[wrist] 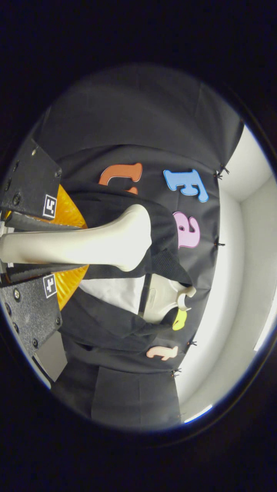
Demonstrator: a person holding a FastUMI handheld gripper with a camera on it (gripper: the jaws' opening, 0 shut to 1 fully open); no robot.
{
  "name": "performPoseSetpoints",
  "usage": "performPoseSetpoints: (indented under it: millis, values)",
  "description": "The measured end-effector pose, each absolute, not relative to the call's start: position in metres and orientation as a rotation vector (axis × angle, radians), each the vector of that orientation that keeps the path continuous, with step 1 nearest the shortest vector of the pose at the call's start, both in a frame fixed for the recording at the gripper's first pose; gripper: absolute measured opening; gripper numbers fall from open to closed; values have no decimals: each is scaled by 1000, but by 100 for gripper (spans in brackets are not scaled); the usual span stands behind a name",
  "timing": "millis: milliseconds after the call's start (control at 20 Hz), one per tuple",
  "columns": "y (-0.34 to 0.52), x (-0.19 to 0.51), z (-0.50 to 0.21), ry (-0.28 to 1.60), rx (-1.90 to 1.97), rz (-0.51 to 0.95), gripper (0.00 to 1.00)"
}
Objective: Iron the clothes twice with a garment steamer, once on the left side and once on the right side.
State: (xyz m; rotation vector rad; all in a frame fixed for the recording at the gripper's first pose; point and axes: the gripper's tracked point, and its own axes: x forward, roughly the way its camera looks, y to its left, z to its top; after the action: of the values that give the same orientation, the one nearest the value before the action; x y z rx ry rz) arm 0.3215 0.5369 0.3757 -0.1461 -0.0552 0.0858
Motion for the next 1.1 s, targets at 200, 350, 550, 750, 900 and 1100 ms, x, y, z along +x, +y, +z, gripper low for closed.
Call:
performPoseSetpoints:
  millis: [200,350,550,750,900,1100]
  values:
    - [531,331,353,-15,-131,83,39]
    - [525,332,336,-1,-139,76,39]
    - [521,330,313,18,-145,71,39]
    - [516,326,284,64,-131,77,40]
    - [514,323,265,90,-134,78,40]
    - [512,321,233,137,-142,81,40]
